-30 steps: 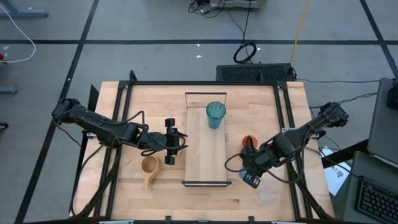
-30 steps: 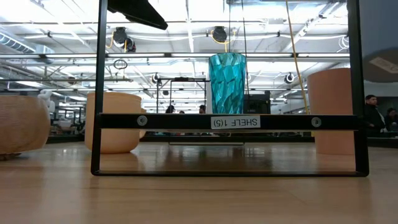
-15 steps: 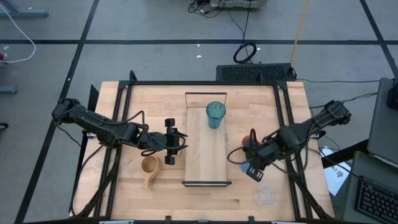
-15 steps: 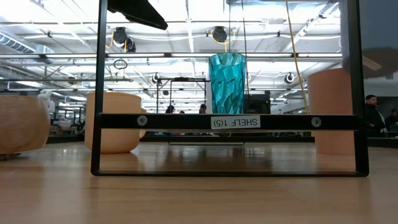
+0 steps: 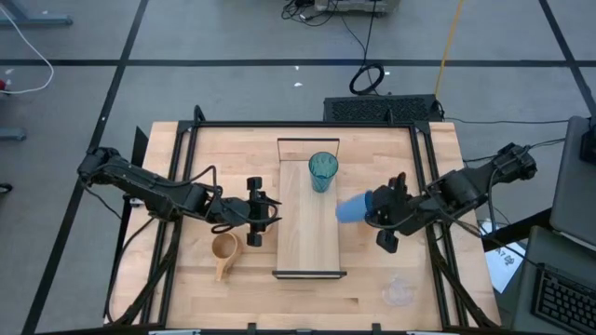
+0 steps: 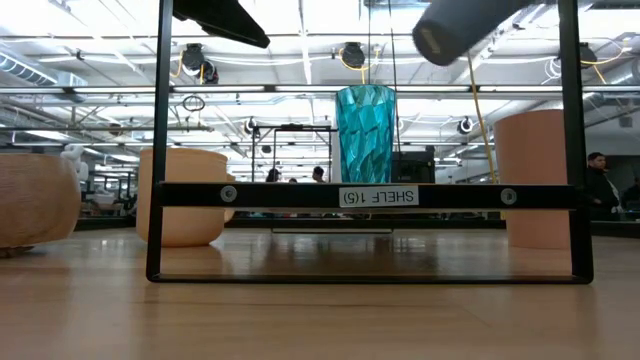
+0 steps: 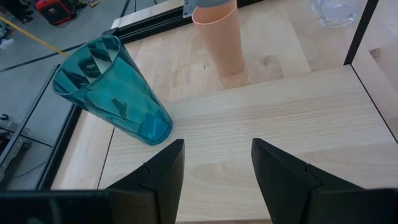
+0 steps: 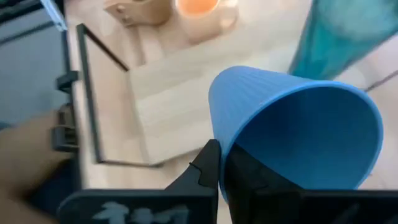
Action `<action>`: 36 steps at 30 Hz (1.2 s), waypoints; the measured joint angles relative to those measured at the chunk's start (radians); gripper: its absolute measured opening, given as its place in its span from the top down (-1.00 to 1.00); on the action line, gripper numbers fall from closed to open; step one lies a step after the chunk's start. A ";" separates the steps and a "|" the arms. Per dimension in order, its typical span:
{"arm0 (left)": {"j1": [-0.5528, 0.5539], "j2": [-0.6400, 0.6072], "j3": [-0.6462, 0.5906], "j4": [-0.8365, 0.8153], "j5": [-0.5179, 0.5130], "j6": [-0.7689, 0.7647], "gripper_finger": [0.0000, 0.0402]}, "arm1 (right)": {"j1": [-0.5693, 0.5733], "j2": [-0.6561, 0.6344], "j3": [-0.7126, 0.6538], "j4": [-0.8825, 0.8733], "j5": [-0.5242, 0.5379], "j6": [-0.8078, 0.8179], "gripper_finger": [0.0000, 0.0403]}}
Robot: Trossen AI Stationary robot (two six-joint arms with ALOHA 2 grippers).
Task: Stack small to large cups/mugs on shelf
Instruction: Put the blue cup on the shelf
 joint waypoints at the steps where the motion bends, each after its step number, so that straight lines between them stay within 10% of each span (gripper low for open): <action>1: 0.000 0.000 0.000 0.000 0.000 0.000 0.06 | 0.000 -0.001 0.000 0.003 0.024 -0.040 1.00; 36: 0.000 0.000 0.000 0.000 0.003 -0.008 0.06 | -0.045 -0.003 -0.001 0.212 0.305 -1.554 1.00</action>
